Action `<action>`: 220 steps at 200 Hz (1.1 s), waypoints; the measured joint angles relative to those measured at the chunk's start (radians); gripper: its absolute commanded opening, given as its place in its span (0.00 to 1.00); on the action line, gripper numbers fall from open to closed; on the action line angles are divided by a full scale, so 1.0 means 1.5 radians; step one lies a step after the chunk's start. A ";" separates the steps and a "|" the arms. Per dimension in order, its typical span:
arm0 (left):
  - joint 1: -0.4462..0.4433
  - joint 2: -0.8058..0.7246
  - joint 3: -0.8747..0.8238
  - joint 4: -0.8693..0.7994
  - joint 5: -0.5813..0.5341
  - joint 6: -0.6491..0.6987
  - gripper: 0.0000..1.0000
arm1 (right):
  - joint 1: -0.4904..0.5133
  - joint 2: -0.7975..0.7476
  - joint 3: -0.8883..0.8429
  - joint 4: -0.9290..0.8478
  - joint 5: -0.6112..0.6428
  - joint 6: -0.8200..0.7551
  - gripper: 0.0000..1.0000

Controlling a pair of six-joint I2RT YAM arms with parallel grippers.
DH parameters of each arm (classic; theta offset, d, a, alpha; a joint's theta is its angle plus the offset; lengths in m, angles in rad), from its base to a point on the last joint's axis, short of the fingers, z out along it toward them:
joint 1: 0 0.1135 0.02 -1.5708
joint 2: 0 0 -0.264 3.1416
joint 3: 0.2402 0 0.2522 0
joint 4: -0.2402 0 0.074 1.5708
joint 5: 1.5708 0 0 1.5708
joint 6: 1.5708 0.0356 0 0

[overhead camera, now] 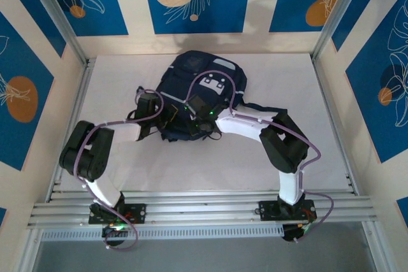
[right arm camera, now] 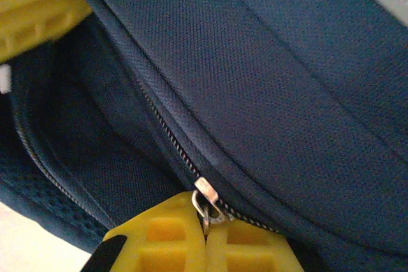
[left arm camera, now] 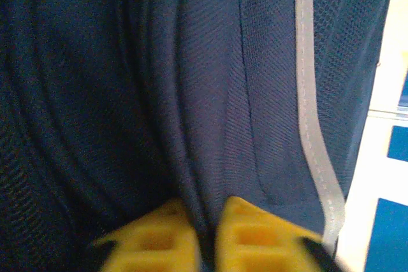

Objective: Pack the student bag
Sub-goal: Zip the student bag at the top-center of the table.

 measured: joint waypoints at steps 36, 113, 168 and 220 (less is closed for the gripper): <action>-0.002 0.004 -0.002 0.020 0.013 0.001 0.00 | 0.000 -0.001 -0.004 -0.028 0.062 -0.051 0.00; -0.013 -0.018 -0.009 0.005 0.039 0.028 0.00 | -0.091 -0.075 -0.054 -0.087 0.045 -0.105 0.00; -0.013 -0.018 -0.009 0.004 0.044 0.042 0.00 | -0.133 -0.076 -0.051 -0.090 0.041 -0.145 0.00; -0.017 -0.029 -0.016 0.008 0.060 0.063 0.00 | -0.263 -0.054 -0.008 -0.082 -0.118 -0.192 0.00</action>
